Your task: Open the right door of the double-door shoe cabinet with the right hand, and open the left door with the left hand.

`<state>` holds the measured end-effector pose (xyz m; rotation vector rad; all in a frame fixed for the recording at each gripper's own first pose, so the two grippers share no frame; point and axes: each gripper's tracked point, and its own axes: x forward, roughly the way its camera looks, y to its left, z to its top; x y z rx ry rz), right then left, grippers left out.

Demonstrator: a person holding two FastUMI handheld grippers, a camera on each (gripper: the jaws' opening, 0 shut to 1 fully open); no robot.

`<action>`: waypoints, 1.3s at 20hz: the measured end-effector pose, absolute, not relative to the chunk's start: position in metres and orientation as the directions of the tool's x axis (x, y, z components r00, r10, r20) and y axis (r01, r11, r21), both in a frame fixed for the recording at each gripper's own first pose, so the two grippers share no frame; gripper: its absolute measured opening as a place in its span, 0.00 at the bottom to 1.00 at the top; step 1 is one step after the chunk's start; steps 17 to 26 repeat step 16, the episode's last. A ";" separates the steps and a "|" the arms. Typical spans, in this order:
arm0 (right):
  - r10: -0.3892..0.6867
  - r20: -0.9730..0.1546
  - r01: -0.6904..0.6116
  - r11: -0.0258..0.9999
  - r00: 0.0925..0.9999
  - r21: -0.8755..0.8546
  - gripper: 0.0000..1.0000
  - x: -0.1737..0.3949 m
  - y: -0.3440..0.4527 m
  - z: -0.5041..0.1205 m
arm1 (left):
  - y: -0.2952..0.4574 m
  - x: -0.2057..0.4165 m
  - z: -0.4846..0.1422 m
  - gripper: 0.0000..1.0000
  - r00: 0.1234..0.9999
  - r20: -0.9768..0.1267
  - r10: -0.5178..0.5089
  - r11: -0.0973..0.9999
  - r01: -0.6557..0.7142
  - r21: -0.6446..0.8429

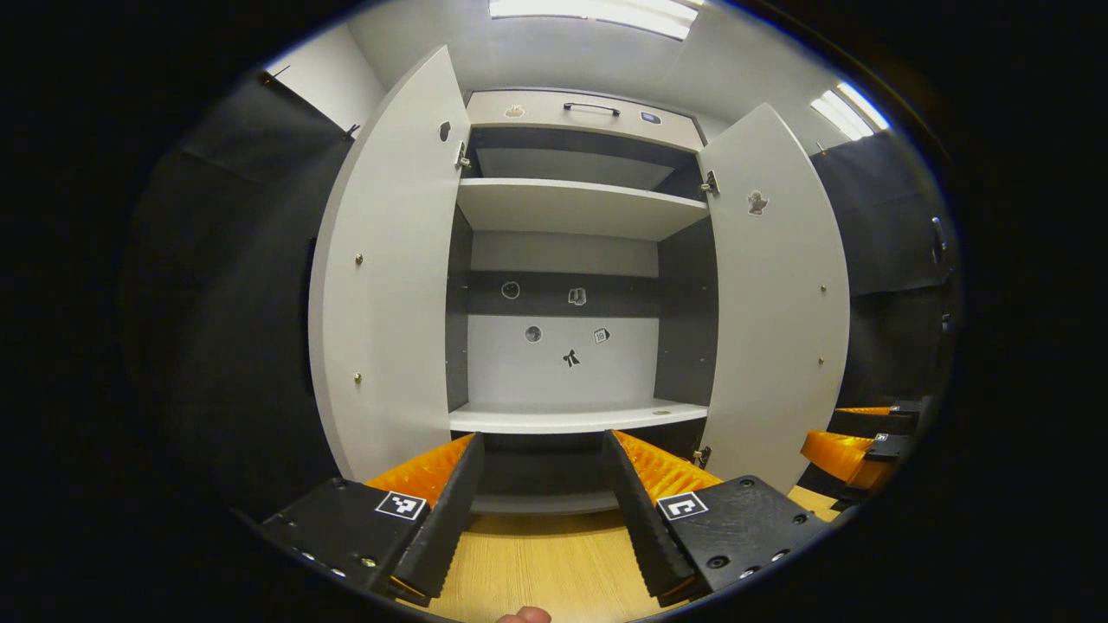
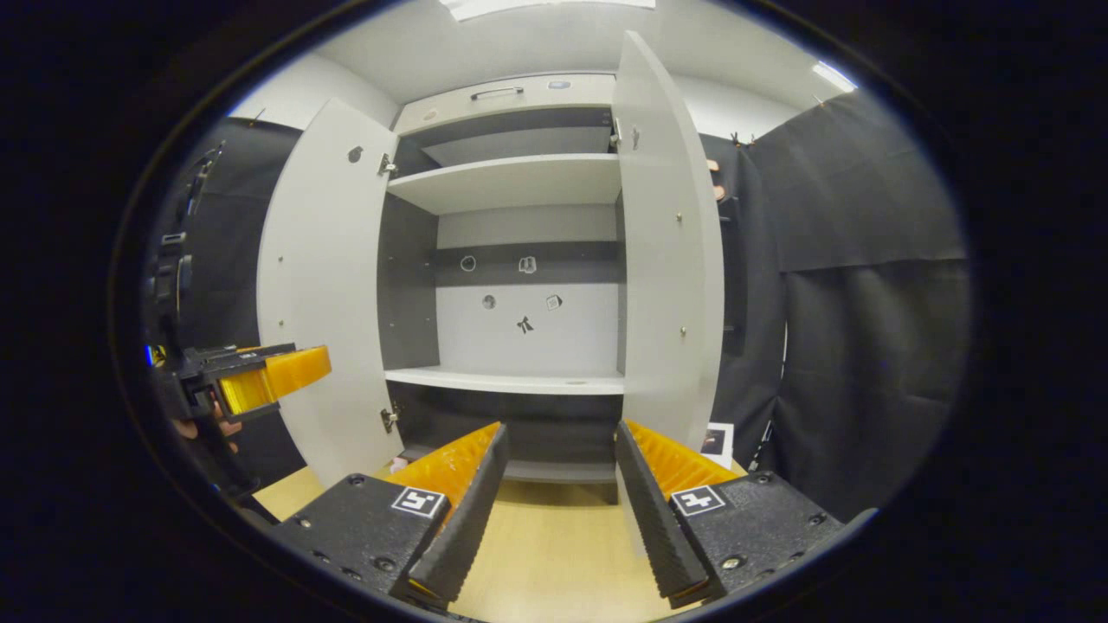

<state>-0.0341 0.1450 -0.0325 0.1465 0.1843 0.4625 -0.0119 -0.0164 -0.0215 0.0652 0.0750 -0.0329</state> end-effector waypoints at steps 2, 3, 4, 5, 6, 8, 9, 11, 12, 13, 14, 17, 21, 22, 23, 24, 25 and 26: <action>0.456 -0.147 -0.430 0.885 0.878 0.177 0.81 -0.032 0.145 -0.033 | -0.017 -0.013 -0.020 0.81 0.997 -0.069 -0.034 0.997 0.039 0.064; 0.453 -0.146 -0.428 0.887 0.879 0.175 0.81 -0.031 0.145 -0.032 | -0.018 -0.013 -0.019 0.81 0.997 -0.063 -0.039 0.997 0.043 0.062; 0.450 -0.148 -0.425 0.889 0.881 0.173 0.81 -0.032 0.144 -0.032 | -0.019 -0.013 -0.019 0.82 0.997 -0.059 -0.042 0.997 0.045 0.057; 0.449 -0.147 -0.425 0.889 0.881 0.170 0.81 -0.032 0.144 -0.031 | -0.020 -0.013 -0.020 0.82 0.997 -0.058 -0.043 0.997 0.047 0.054; 0.448 -0.146 -0.424 0.890 0.882 0.168 0.81 -0.032 0.145 -0.031 | -0.020 -0.013 -0.021 0.82 0.997 -0.062 -0.044 0.997 0.048 0.054; 0.449 -0.149 -0.427 0.890 0.881 0.160 0.81 -0.033 0.147 -0.031 | -0.020 -0.012 -0.023 0.81 0.997 -0.071 -0.043 0.996 0.048 0.069; 0.451 -0.151 -0.429 0.889 0.880 0.158 0.81 -0.034 0.148 -0.032 | -0.020 -0.012 -0.024 0.82 0.996 -0.075 -0.045 0.996 0.050 0.070; 0.455 -0.160 -0.433 0.888 0.876 0.156 0.81 -0.036 0.150 -0.035 | -0.022 -0.011 -0.027 0.82 0.995 -0.081 -0.054 0.996 0.059 0.062; 0.457 -0.162 -0.435 0.887 0.874 0.156 0.81 -0.037 0.151 -0.036 | -0.023 -0.011 -0.027 0.82 0.995 -0.083 -0.059 0.996 0.064 0.059; 0.458 -0.163 -0.436 0.886 0.874 0.157 0.81 -0.037 0.151 -0.036 | -0.024 -0.011 -0.027 0.82 0.994 -0.085 -0.062 0.996 0.067 0.059; 0.460 -0.162 -0.437 0.886 0.873 0.159 0.81 -0.037 0.151 -0.036 | -0.025 -0.012 -0.027 0.81 0.995 -0.084 -0.062 0.996 0.068 0.061; 0.458 -0.158 -0.435 0.886 0.875 0.161 0.81 -0.037 0.151 -0.034 | -0.025 -0.012 -0.027 0.81 0.995 -0.083 -0.061 0.996 0.067 0.065; 0.458 -0.158 -0.435 0.886 0.875 0.161 0.81 -0.037 0.151 -0.034 | -0.025 -0.012 -0.027 0.81 0.995 -0.083 -0.061 0.996 0.067 0.065; 0.458 -0.158 -0.435 0.886 0.875 0.161 0.81 -0.037 0.151 -0.034 | -0.025 -0.012 -0.027 0.81 0.995 -0.083 -0.061 0.996 0.067 0.065; 0.458 -0.158 -0.435 0.886 0.875 0.161 0.81 -0.037 0.151 -0.034 | -0.025 -0.012 -0.027 0.81 0.995 -0.083 -0.061 0.996 0.067 0.065; 0.458 -0.158 -0.435 0.886 0.875 0.161 0.81 -0.037 0.151 -0.034 | -0.025 -0.012 -0.027 0.81 0.995 -0.083 -0.061 0.996 0.067 0.065; 0.458 -0.158 -0.435 0.886 0.875 0.161 0.81 -0.037 0.151 -0.034 | -0.025 -0.012 -0.027 0.81 0.995 -0.083 -0.061 0.996 0.067 0.065; 0.458 -0.158 -0.435 0.886 0.875 0.161 0.81 -0.037 0.151 -0.034 | -0.025 -0.012 -0.027 0.81 0.995 -0.083 -0.061 0.996 0.067 0.065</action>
